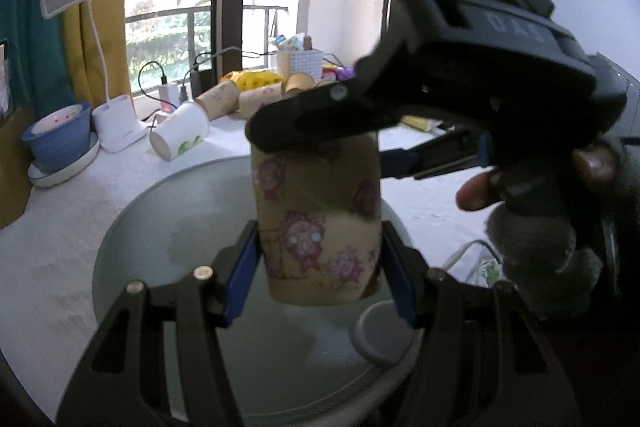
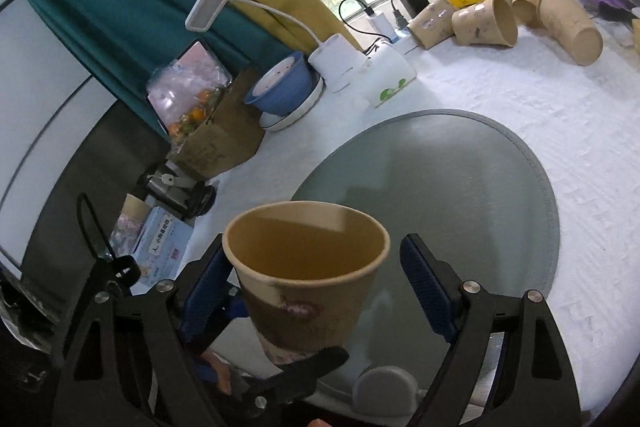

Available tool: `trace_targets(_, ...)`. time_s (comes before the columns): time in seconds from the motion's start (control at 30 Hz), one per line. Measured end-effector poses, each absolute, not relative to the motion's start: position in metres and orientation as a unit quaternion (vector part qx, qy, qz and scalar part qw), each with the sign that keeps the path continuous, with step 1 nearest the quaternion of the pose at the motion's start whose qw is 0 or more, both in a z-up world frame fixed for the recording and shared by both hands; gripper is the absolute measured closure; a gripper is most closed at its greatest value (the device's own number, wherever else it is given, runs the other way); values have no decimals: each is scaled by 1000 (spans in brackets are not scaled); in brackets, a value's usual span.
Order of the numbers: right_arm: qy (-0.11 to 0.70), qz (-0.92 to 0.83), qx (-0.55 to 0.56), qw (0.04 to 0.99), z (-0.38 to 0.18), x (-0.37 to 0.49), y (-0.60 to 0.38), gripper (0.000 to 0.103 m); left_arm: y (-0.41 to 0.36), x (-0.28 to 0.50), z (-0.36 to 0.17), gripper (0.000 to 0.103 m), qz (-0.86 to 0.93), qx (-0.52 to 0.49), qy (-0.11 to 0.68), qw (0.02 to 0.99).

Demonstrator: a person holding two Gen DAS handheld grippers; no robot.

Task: Flip cup upright
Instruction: 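Grasp the cup body with the right tool while the left tool holds it, then open the left tool and carry the cup mouth-up over the glass disc with the right tool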

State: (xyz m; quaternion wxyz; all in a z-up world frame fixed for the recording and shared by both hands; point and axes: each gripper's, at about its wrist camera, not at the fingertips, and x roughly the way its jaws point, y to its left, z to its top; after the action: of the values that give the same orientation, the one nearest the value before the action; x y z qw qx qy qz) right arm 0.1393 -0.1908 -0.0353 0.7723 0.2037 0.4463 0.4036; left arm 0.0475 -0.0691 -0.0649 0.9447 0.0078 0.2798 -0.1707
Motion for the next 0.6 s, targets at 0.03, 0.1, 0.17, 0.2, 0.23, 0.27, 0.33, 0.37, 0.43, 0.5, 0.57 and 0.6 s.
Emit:
trace_targets(0.03, 447, 405, 204, 771, -36, 139, -190, 22, -69, 47, -65, 44, -172, 9, 278, 945)
trace_targets(0.1, 450, 408, 204, 768, -37, 140, -188, 31, -70, 47, -66, 43, -174, 10, 278, 945)
trace_targets(0.17, 449, 410, 202, 768, -36, 140, -187, 32, -69, 47, -66, 43, -173, 7, 278, 945)
trace_targets(0.2, 450, 410, 200, 768, -36, 140, -186, 32, -69, 46, -66, 42, -173, 6, 279, 945)
trace_targets(0.23, 450, 411, 200, 767, -36, 140, -186, 33, -69, 47, -66, 42, -171, 7, 279, 945)
trace_targets(0.27, 450, 411, 200, 767, -36, 141, -185, 33, -69, 47, -67, 41, -168, 9, 282, 945)
trace_targets(0.33, 451, 409, 199, 768, -37, 142, -184, 34, -71, 47, -68, 33, -168, 12, 288, 943)
trace_targets(0.37, 450, 408, 197, 770, -37, 143, -184, 34, -71, 45, -68, 30, -168, 10, 289, 942)
trace_targets(0.43, 448, 403, 191, 775, -36, 144, -182, 34, -67, 43, -68, 22, -169, 0, 292, 941)
trace_targets(0.5, 442, 397, 182, 783, -34, 146, -180, 34, -61, 40, -70, 19, -162, -8, 299, 940)
trace_targets(0.57, 429, 384, 170, 800, -31, 149, -178, 34, -53, 37, -73, 19, -153, -14, 307, 939)
trace_targets(0.6, 421, 377, 162, 809, -31, 150, -177, 34, -48, 35, -75, 19, -146, -20, 311, 939)
